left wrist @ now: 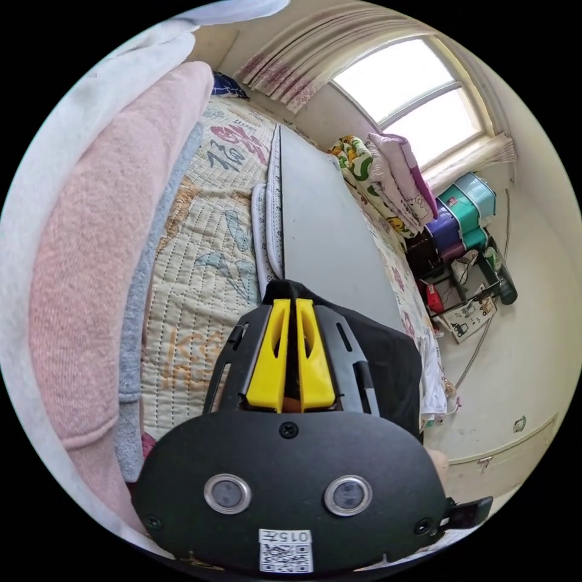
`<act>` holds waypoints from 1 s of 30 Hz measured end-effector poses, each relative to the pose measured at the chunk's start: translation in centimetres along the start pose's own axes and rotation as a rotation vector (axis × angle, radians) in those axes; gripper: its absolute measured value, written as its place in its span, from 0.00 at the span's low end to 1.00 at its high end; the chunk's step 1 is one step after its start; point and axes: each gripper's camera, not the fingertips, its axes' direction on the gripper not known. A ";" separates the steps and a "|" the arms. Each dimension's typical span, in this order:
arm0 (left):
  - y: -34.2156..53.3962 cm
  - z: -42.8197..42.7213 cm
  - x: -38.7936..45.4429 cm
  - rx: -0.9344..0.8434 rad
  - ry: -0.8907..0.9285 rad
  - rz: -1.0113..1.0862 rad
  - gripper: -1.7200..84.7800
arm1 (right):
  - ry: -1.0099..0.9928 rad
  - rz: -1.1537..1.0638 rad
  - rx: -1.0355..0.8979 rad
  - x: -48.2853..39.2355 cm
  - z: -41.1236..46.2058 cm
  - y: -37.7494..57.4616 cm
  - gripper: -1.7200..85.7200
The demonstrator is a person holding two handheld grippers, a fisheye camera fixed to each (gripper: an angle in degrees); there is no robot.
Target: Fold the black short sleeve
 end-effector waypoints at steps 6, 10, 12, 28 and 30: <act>0.2 0.0 2.3 -0.012 -0.053 0.069 0.04 | 0.010 0.040 -0.001 -0.5 0.0 -0.1 0.04; 0.5 -0.8 2.4 -0.009 -0.040 0.017 0.08 | -0.042 0.094 0.068 0.3 -2.1 1.8 0.07; 0.9 -1.6 3.2 -0.007 -0.057 0.016 0.10 | -0.073 0.186 0.133 1.8 -4.4 4.2 0.09; 9.6 -7.4 16.9 -0.138 -0.137 0.554 0.12 | 0.104 0.890 0.247 18.4 -15.9 22.9 0.18; 11.1 -8.2 19.7 -0.177 -0.158 0.640 0.12 | 0.052 0.880 0.153 20.7 -15.0 23.0 0.18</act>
